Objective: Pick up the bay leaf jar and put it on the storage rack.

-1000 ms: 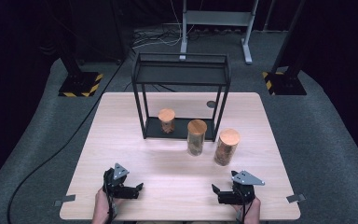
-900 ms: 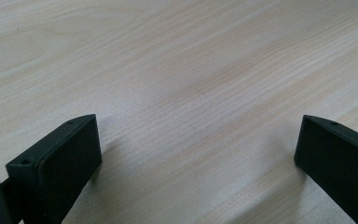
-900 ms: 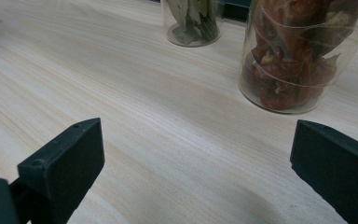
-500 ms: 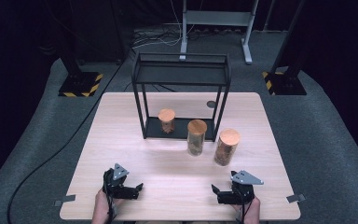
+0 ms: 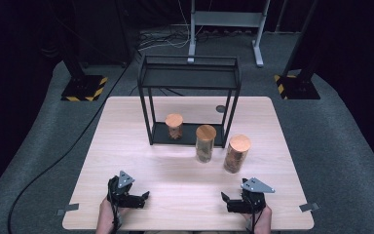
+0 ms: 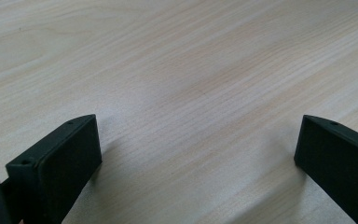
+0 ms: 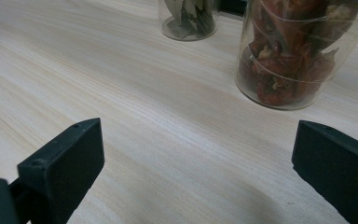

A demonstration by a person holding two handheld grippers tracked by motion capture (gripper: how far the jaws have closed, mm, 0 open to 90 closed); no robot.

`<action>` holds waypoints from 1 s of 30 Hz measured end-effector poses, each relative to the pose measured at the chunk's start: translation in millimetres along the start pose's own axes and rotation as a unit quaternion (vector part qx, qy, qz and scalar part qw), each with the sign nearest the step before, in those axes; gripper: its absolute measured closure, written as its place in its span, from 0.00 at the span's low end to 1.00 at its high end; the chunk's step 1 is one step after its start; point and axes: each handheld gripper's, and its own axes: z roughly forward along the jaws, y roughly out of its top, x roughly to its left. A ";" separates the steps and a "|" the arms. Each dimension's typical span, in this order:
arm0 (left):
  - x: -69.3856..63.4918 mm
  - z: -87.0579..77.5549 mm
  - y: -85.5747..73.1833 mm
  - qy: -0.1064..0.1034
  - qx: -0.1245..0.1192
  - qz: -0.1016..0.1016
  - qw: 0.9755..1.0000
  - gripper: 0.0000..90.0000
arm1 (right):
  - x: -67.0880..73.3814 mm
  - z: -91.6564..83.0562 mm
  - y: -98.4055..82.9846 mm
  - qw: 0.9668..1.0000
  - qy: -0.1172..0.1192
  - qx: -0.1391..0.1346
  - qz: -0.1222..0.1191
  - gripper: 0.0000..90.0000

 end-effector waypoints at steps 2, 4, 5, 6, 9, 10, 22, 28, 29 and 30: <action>0.5 0.0 0.2 0.002 0.001 0.000 1.000 0.00 | -0.2 0.0 0.0 1.000 -0.005 0.000 0.004 0.02; 0.5 0.0 0.2 0.002 0.001 -0.001 1.000 0.00 | -0.2 0.5 0.3 1.000 -0.008 0.004 0.006 0.02; 0.4 0.1 0.2 0.003 0.000 -0.002 1.000 0.00 | -0.1 0.8 0.4 1.000 -0.007 0.005 0.005 0.02; 0.5 0.1 0.2 0.003 0.000 -0.002 1.000 0.00 | 0.0 1.0 0.4 1.000 -0.007 0.005 0.003 0.02; 0.3 0.3 0.3 0.003 -0.001 -0.004 1.000 0.00 | 0.4 2.0 0.9 1.000 -0.010 0.011 0.003 0.02; 0.5 0.2 0.3 0.003 0.000 -0.003 1.000 0.00 | 0.6 2.6 1.1 1.000 -0.010 0.013 0.002 0.02; 0.2 0.4 0.3 0.004 -0.001 -0.005 1.000 0.00 | 5.9 6.4 3.1 0.998 -0.049 0.027 0.000 0.01; 0.2 0.3 0.3 0.004 -0.001 -0.004 1.000 0.00 | 12.8 9.2 11.5 0.999 -0.050 0.012 0.007 0.02; 0.2 0.3 0.3 0.004 -0.001 -0.004 1.000 0.00 | 14.0 10.2 14.7 0.999 -0.049 0.008 0.007 0.02; 0.2 0.3 0.3 0.004 -0.001 -0.004 1.000 0.00 | 15.3 11.4 18.4 0.999 -0.045 0.005 0.007 0.02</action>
